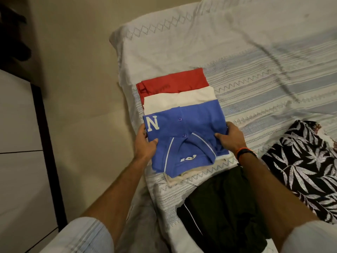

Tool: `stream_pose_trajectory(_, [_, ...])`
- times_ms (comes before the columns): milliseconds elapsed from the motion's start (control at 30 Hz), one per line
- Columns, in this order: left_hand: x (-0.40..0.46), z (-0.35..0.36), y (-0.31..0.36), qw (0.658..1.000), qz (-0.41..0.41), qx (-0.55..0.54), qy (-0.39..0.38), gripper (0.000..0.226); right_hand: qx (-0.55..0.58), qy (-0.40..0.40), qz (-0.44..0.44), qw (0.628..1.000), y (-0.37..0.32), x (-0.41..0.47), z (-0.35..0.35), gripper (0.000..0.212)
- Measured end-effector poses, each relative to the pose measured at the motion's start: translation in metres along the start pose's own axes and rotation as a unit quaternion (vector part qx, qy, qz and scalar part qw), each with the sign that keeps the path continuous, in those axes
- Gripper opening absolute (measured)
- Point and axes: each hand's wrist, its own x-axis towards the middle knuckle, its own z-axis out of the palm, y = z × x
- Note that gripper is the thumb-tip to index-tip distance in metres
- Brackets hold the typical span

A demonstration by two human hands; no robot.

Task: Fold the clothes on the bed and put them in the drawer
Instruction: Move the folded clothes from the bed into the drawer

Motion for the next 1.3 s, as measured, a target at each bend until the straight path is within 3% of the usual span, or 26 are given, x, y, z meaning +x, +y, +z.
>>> stream_pose_trajectory(133, [0.014,0.0,-0.001,0.998,-0.027,0.042,0.037,0.045,0.022,-0.002,0.024,0.999,-0.006,0.012,0.012,0.047])
stream_pose_trajectory(300, [0.01,0.011,-0.003,0.989,-0.132,0.053,0.048,0.057,-0.008,0.005,0.033,0.999,-0.009,0.016,0.018,0.063])
stream_pose_trajectory(467, [0.009,0.015,-0.002,0.994,-0.077,0.036,0.07,0.042,0.014,0.017,-0.001,1.0,-0.014,0.015,0.015,0.05])
stream_pose_trajectory(567, [0.014,0.011,0.006,0.998,-0.039,-0.03,0.036,0.033,0.108,0.022,-0.027,0.994,-0.018,0.013,0.005,0.04])
stream_pose_trajectory(700, [0.026,0.004,0.011,0.997,-0.006,-0.06,0.04,0.033,0.221,0.011,-0.028,0.975,-0.019,0.021,-0.002,0.042])
stream_pose_trajectory(833, [0.038,0.008,0.004,0.998,0.0,-0.002,0.06,0.038,0.092,0.019,-0.026,0.995,-0.026,0.034,0.009,0.034])
stream_pose_trajectory(933, [0.047,0.013,0.004,0.997,-0.018,0.017,0.067,0.041,0.067,0.058,0.01,0.996,-0.032,0.04,0.018,0.023])
stream_pose_trajectory(1000, [0.05,0.012,0.002,0.996,-0.013,0.033,0.076,0.049,0.053,0.089,-0.015,0.995,-0.036,0.045,0.022,0.036])
stream_pose_trajectory(1067, [0.052,0.01,0.001,0.996,-0.017,0.041,0.075,0.051,0.053,0.065,-0.026,0.996,-0.045,0.05,0.021,0.064])
stream_pose_trajectory(1134, [0.053,0.009,0.0,0.996,-0.04,0.033,0.075,0.053,0.085,0.034,0.003,0.996,-0.05,0.052,0.016,0.087])
stream_pose_trajectory(1200, [0.056,0.01,-0.002,0.993,-0.067,0.032,0.09,0.06,0.097,0.025,0.039,0.994,-0.051,0.059,0.013,0.093])
stream_pose_trajectory(1234, [0.057,0.011,-0.004,0.992,-0.078,0.027,0.099,0.065,0.095,0.022,0.046,0.994,-0.052,0.061,0.012,0.087])
stream_pose_trajectory(1300, [0.061,0.011,-0.006,0.989,-0.101,0.005,0.109,0.075,0.086,0.006,0.037,0.996,-0.051,0.061,0.011,0.054])
